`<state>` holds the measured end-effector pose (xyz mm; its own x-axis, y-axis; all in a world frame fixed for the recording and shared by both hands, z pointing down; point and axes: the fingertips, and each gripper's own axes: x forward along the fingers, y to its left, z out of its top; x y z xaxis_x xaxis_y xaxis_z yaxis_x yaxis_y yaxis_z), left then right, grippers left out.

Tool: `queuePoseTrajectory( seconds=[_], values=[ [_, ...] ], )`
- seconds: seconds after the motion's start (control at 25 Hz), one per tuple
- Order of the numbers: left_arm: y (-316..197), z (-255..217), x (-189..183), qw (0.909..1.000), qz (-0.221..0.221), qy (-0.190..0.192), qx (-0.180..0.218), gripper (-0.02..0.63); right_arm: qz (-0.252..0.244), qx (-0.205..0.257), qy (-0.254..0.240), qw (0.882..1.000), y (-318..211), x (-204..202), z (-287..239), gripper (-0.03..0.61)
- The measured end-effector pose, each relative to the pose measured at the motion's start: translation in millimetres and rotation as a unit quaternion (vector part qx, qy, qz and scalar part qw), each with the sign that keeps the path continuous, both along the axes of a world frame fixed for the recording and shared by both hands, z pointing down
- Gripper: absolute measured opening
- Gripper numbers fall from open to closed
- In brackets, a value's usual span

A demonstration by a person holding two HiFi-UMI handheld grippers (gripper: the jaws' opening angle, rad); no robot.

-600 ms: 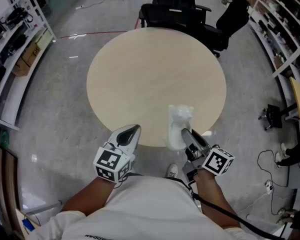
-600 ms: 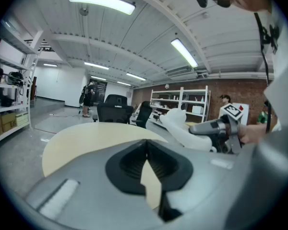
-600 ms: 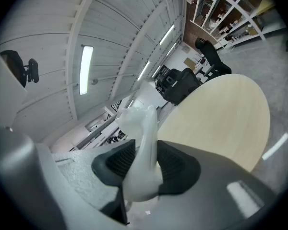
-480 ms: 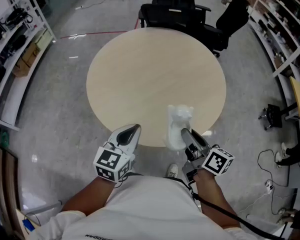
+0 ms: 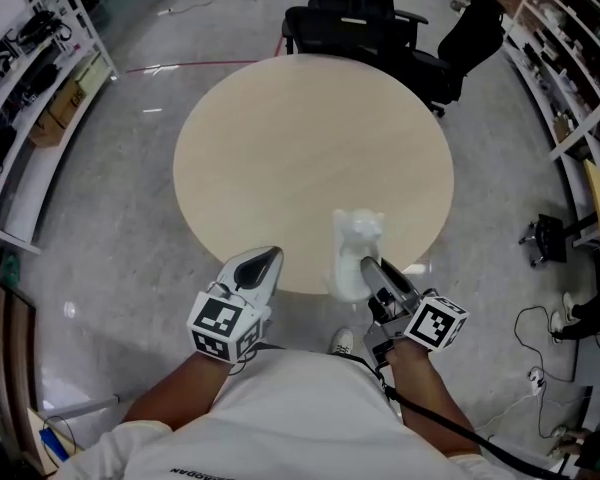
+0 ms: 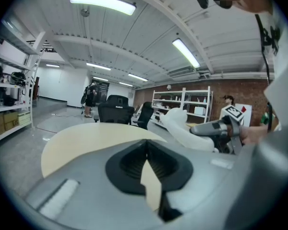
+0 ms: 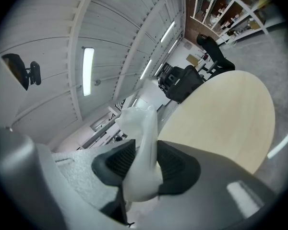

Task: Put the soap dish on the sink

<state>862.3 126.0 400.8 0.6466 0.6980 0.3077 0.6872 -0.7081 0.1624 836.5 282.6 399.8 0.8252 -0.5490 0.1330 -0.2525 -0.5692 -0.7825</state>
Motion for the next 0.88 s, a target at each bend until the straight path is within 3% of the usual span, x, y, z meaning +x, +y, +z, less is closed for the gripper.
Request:
queuePoseTrajectory(
  seconds=[0.56, 0.88],
  values=[
    [14.5, -1.8, -16.8, 0.9982, -0.061, 0.002, -0.001, 0.009, -0.075, -0.014, 0.012, 0.997, 11.7, 0.0, -0.7, 0.144],
    [47.9, 9.9, -36.3, 0.9961, -0.087, -0.001, -0.015, 0.009, -0.12, -0.025, 0.01, 0.992, 35.9, -14.3, 6.8, 0.144]
  ],
)
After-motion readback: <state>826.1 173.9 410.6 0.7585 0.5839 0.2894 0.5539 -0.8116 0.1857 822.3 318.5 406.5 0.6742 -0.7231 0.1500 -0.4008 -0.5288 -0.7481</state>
